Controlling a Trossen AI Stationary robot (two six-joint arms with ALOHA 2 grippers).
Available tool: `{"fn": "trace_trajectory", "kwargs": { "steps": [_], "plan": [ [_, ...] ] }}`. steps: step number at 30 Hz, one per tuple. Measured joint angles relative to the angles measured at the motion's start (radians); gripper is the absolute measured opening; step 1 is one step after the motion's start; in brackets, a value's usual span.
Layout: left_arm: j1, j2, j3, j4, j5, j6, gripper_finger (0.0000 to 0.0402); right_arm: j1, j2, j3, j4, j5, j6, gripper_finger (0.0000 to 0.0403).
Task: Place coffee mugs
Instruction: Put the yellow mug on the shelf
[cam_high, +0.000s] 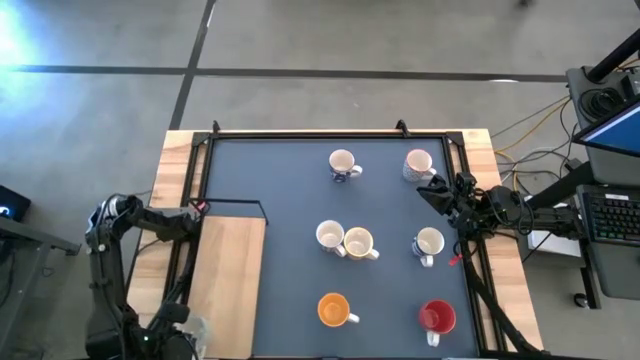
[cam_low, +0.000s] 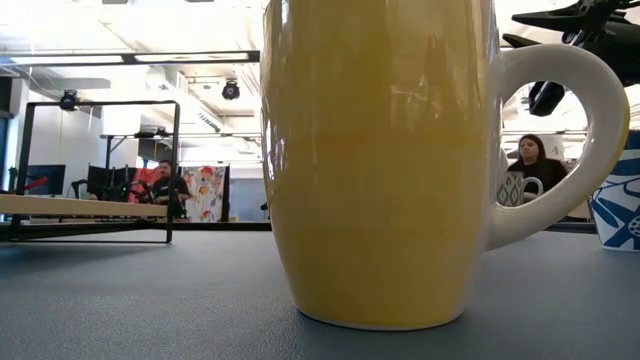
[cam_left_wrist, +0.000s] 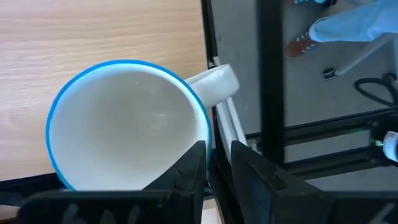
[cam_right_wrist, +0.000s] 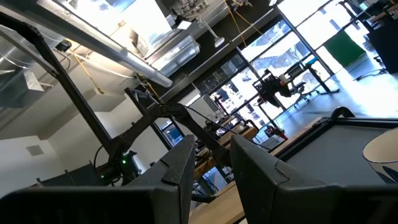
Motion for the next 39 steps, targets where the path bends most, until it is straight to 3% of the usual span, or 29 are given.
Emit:
{"fn": "trace_trajectory", "kwargs": {
  "steps": [9, 15, 22, 32, 39],
  "plan": [
    [0.000, -0.001, 0.061, -0.059, -0.034, 0.004, 0.0059, 0.000, 0.000, 0.000, 0.000, 0.000, 0.000, 0.0093],
    [0.006, -0.001, 0.119, -0.173, -0.146, 0.020, 0.0059, 0.000, 0.000, 0.000, 0.000, 0.000, 0.000, 0.0093],
    [0.072, -0.002, 0.097, -0.228, -0.256, 0.132, 0.0059, 0.000, 0.000, 0.000, 0.000, 0.000, 0.000, 0.0093],
    [0.120, -0.007, 0.078, -0.226, -0.286, 0.275, 0.0059, 0.000, 0.000, 0.000, 0.000, 0.000, 0.000, 0.0093],
    [0.210, -0.032, 0.073, -0.220, -0.321, 0.367, 0.0059, 0.000, 0.000, 0.000, 0.000, 0.000, 0.000, 0.0093]
  ]
}}
